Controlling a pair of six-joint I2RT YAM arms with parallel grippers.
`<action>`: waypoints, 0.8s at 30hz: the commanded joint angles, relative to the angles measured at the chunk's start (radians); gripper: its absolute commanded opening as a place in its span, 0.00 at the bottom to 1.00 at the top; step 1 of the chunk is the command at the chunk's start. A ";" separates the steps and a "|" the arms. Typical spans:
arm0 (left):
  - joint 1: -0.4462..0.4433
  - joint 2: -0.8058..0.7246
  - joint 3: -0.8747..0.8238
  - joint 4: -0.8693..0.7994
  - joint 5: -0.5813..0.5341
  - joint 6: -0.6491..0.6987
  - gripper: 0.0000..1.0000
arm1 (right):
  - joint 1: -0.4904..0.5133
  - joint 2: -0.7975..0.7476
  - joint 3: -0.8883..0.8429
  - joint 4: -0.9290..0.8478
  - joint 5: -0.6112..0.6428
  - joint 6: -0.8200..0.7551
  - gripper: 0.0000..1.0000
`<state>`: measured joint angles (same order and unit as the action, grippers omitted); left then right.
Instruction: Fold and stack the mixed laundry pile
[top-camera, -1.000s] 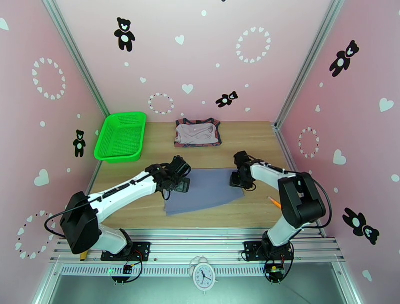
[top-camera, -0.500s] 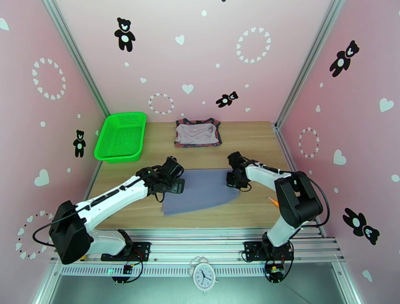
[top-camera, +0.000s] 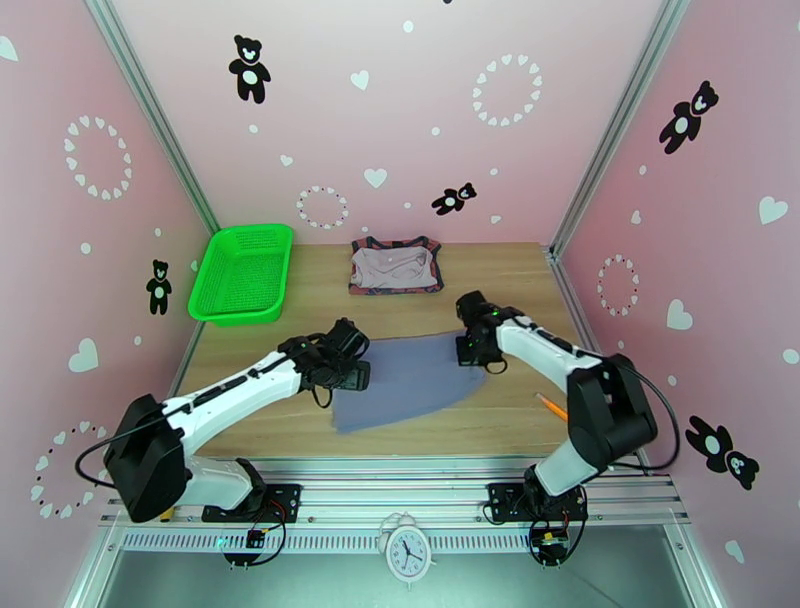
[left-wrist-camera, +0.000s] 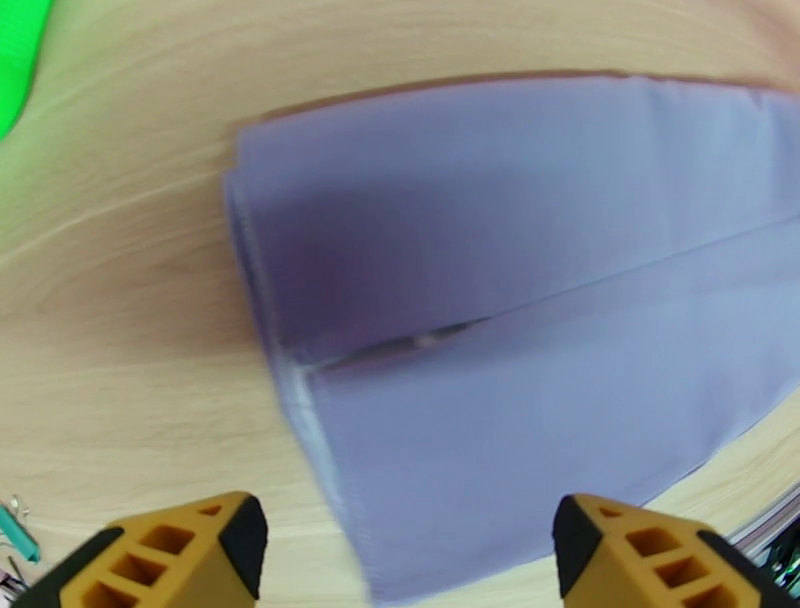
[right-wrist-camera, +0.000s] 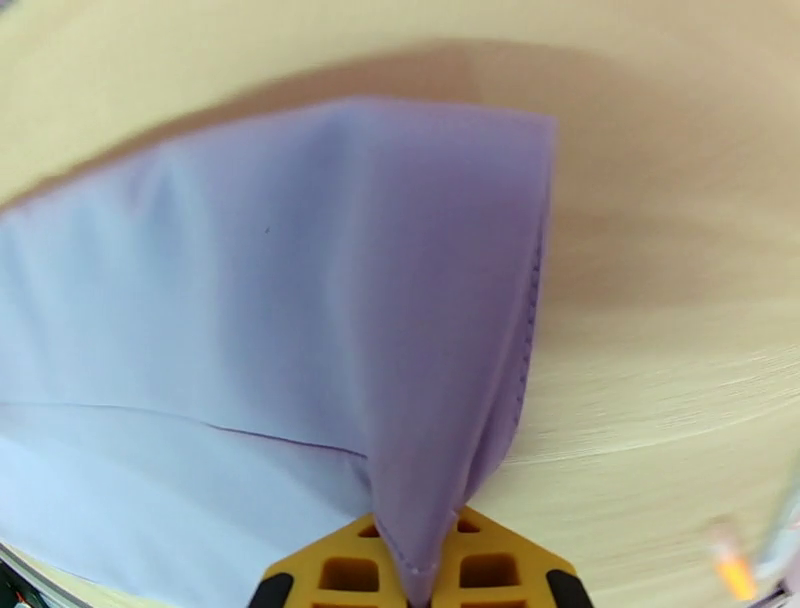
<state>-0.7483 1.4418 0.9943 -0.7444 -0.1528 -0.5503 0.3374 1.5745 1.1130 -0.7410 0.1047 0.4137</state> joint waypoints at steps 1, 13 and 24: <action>0.004 0.059 -0.014 0.095 0.056 -0.036 0.72 | -0.036 -0.023 0.068 -0.078 0.053 -0.120 0.00; -0.005 0.320 0.054 0.162 0.041 -0.105 0.13 | -0.020 -0.010 0.168 -0.106 -0.103 -0.177 0.00; -0.014 0.407 0.022 0.232 0.085 -0.114 0.08 | 0.160 -0.024 0.160 0.003 -0.304 0.009 0.00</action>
<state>-0.7544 1.7802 1.0363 -0.5602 -0.1036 -0.6525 0.4541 1.5696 1.2568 -0.7868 -0.1120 0.3462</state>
